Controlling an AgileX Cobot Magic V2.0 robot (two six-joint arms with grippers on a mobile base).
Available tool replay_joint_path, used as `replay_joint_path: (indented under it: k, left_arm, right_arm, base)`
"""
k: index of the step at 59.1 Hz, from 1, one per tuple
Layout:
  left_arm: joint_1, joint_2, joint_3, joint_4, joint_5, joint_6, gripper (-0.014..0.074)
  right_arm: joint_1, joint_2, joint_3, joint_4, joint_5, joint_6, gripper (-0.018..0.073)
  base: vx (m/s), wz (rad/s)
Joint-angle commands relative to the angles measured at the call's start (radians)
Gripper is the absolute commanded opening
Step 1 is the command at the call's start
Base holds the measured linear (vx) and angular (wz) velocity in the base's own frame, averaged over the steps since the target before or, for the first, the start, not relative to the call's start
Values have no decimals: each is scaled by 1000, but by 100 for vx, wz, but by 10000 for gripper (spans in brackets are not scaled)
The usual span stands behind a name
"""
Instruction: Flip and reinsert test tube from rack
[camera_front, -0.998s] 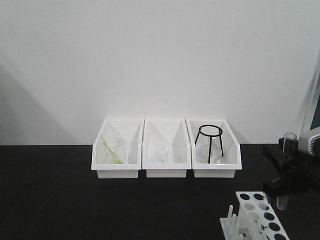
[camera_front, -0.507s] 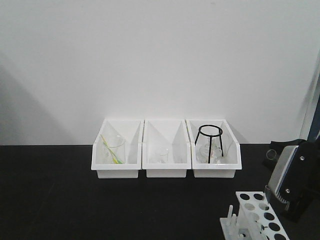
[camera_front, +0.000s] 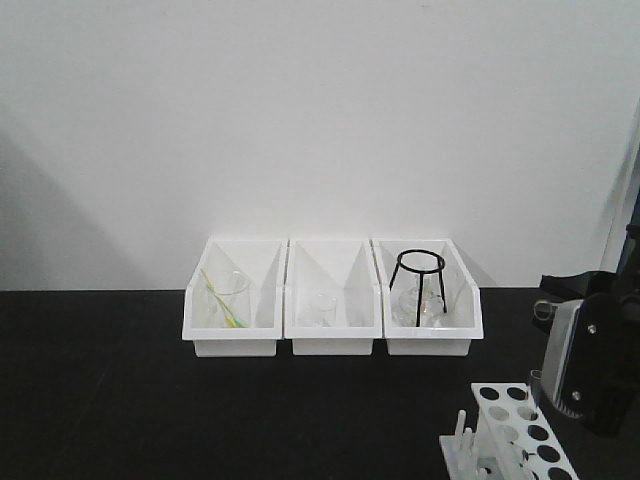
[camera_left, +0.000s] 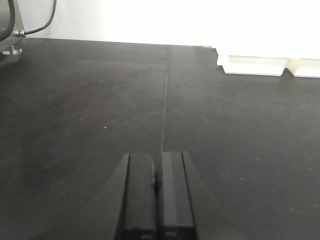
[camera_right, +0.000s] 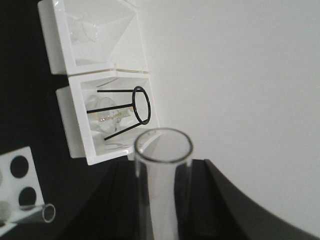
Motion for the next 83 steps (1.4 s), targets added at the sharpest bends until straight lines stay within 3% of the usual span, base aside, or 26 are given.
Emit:
replay_joint_path:
  k: [1, 8, 19, 33, 43, 56, 62, 71, 78, 83]
  left_arm:
    - [-7, -11, 0, -4, -87, 0, -6]
    - [-7, -11, 0, -4, -87, 0, -6]
    - [-7, -11, 0, -4, -87, 0, -6]
    - [-7, -11, 0, -4, -87, 0, -6]
    - [-7, -11, 0, -4, -87, 0, -6]
    - [-7, -11, 0, -4, -87, 0, -6]
    - [-7, -11, 0, -4, -87, 0, -6]
    - [-7, -11, 0, -4, -87, 0, -6]
    - [-7, -11, 0, -4, -87, 0, -6]
    - [-7, -11, 0, -4, -87, 0, -6]
  right_arm:
    - [-4, -37, -39, 101, -11, 88, 127]
    - [-4, -38, -39, 194, -12, 176, 127]
    - [-4, -44, -39, 345, -9, 456, 127]
    - [-5, -44, -39, 350, 12, 817, 127]
    - [-5, -44, -39, 350, 7, 897, 127]
    - [-7, -11, -23, 377, -93, 891, 127]
    - [-7, 11, 9, 454, -123, 805, 127]
    - [-7, 35, 81, 700, -181, 543, 127]
    - [-7, 65, 132, 991, -295, 277, 127]
    - [-7, 95, 157, 1120, -377, 186, 127]
  base:
    - [0, 0]
    - [0, 0]
    - [0, 0]
    - [0, 0]
    - [0, 0]
    - [0, 0]
    - [0, 0]
    - [0, 0]
    - [0, 0]
    - [0, 0]
